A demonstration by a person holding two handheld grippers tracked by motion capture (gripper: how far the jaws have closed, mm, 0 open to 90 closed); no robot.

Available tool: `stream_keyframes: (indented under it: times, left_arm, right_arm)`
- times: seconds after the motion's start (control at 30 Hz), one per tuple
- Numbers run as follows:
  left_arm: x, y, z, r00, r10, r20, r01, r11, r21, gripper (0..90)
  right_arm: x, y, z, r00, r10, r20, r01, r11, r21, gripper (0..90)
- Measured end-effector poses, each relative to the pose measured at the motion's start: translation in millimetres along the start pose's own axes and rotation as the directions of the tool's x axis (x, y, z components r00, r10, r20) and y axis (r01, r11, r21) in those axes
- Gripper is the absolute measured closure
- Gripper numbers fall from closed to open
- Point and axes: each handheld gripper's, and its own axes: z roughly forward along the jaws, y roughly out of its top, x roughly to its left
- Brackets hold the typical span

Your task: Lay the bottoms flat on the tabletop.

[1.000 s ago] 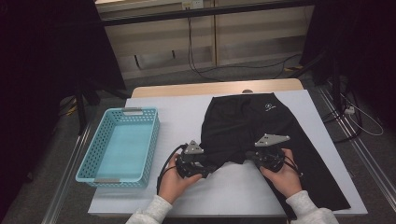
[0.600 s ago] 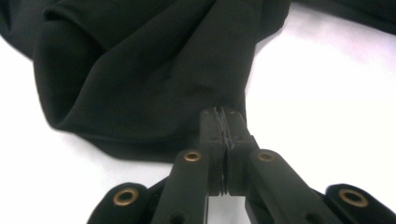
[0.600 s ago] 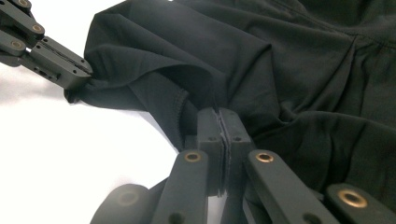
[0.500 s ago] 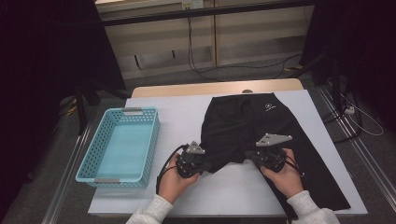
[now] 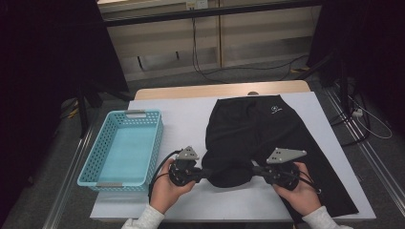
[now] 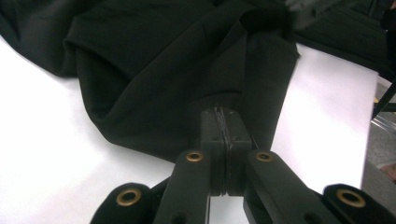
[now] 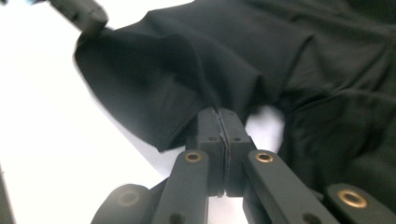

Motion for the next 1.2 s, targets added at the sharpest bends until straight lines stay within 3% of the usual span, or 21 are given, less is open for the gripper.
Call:
stream_keyframes:
  times: [0.1,0.2,0.3,0.43,0.57,0.77,0.9,1.07,1.2]
  left_arm:
    - [-0.8,-4.0,3.0,1.0,0.004,-0.008,-0.004,0.9997,0.025,89.6]
    - [-0.3,-5.0,1.7,1.0,-0.001,-0.006,0.001,0.9997,0.023,89.6]
    - [-2.5,-7.4,5.2,1.0,0.002,-0.001,-0.002,0.9995,0.031,89.5]
    - [-0.9,-7.7,7.3,1.0,-0.002,-0.008,0.002,0.9992,0.04,89.4]
    - [1.6,-6.5,-2.9,0.9998,-0.014,-0.014,0.014,0.9998,0.014,89.4]
    - [-1.9,-9.5,-8.7,0.9999,-0.007,-0.009,0.007,0.9999,0.013,89.4]
    - [-3.0,-10.0,-5.0,1.0,0.003,-0.007,-0.003,0.9997,0.024,89.4]
    - [-2.1,-9.7,-7.5,1.0,0.0,-0.007,0.0,0.9998,0.02,89.4]
    - [-1.4,-9.4,-10.3,0.9999,0.004,-0.01,-0.004,0.9999,0.015,89.4]
  right_arm:
    - [8.0,-3.9,-0.4,0.9995,-0.028,-0.013,0.029,0.999,0.036,87.9]
    - [10.8,-4.5,-1.8,0.9994,-0.031,-0.017,0.032,0.999,0.03,81.2]
    - [7.1,-4.5,-1.6,0.9998,0.005,-0.021,-0.005,1.0,-0.008,65.8]
    - [1.7,-5.7,2.3,0.9996,0.025,0.011,-0.026,1.0,0.003,62.9]
    - [1.3,-8.1,5.9,0.9996,0.011,0.026,-0.012,0.999,0.036,60.7]
    - [-4.3,-10.4,7.6,0.9965,0.056,0.063,-0.058,0.998,0.035,54.3]
    - [-9.0,-8.3,10.6,0.9943,0.091,0.056,-0.093,0.995,0.029,59.2]
    - [-8.4,-3.9,26.1,0.9966,0.061,0.055,-0.065,0.995,0.076,69.2]
    - [-12.0,-4.0,32.2,0.9978,0.061,0.023,-0.064,0.991,0.115,86.1]
